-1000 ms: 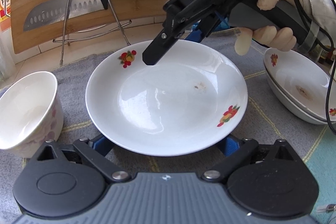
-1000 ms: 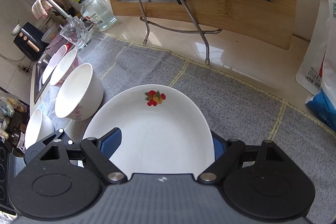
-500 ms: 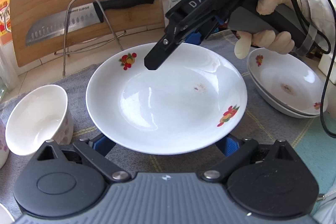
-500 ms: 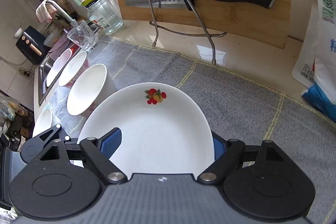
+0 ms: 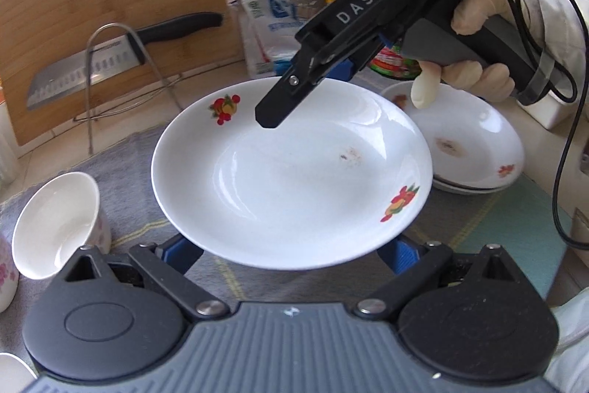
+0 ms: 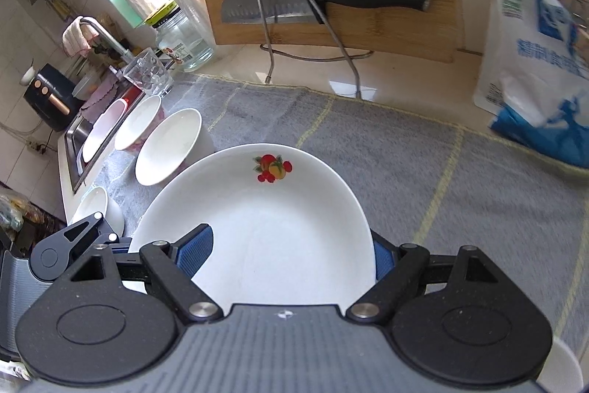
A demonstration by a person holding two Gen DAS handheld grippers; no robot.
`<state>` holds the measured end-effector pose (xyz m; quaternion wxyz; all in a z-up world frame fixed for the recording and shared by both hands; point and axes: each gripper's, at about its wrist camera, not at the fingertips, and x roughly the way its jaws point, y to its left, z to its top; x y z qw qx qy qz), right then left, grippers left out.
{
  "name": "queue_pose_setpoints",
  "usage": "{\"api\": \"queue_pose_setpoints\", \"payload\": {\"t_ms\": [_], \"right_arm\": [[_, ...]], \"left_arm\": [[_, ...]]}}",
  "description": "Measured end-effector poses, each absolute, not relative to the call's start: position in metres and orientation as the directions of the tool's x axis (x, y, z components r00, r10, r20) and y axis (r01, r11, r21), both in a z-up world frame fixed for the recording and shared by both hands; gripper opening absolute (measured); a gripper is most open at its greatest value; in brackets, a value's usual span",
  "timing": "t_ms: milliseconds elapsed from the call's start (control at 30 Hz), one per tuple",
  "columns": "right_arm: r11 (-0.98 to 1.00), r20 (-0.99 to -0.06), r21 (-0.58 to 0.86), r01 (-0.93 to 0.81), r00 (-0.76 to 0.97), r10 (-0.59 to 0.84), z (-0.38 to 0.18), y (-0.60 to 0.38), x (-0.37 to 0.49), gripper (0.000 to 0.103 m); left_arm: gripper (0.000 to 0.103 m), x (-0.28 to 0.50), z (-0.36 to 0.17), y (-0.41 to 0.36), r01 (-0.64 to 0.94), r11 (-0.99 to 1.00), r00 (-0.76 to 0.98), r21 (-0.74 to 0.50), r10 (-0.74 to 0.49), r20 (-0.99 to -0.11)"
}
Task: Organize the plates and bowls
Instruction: 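Lift the flower plate with the right tool and carry it toward the stack, then lower the flower plate onto the plate stack and open the right tool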
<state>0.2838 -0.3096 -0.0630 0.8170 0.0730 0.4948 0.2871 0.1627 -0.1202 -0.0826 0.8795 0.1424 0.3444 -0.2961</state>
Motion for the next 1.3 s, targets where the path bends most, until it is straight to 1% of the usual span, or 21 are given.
{"api": "queue_pose_setpoints", "payload": {"t_ms": [267,433,667,933,1300], "right_arm": [[0.864,-0.757,0.394,-0.312,0.423,0.498,-0.054,-0.349,0.245,0.089],[0.895,-0.763,0.38,-0.235,0.466,0.447,-0.05,-0.382,0.221,0.089],[0.921,-0.772,0.366,-0.135,0.509,0.382,-0.05,-0.422,0.192,0.09],[0.923,-0.772,0.379,-0.061,0.529,0.352,-0.06,-0.45,0.176,0.09],[0.922,-0.784,0.385,-0.032,0.516,0.346,-0.072,-0.464,0.17,0.09]], "left_arm": [[0.099,0.148,-0.076,-0.149,0.704,0.709,0.539,0.048,-0.488,-0.687],[0.099,0.146,-0.077,-0.173,0.766,0.642,0.481,0.028,-0.543,-0.688],[0.099,0.146,-0.084,-0.206,0.827,0.562,0.401,-0.001,-0.592,-0.699],[0.099,0.148,-0.091,-0.229,0.854,0.52,0.35,-0.019,-0.603,-0.717],[0.099,0.157,-0.093,-0.241,0.866,0.5,0.326,-0.018,-0.591,-0.738]]}}
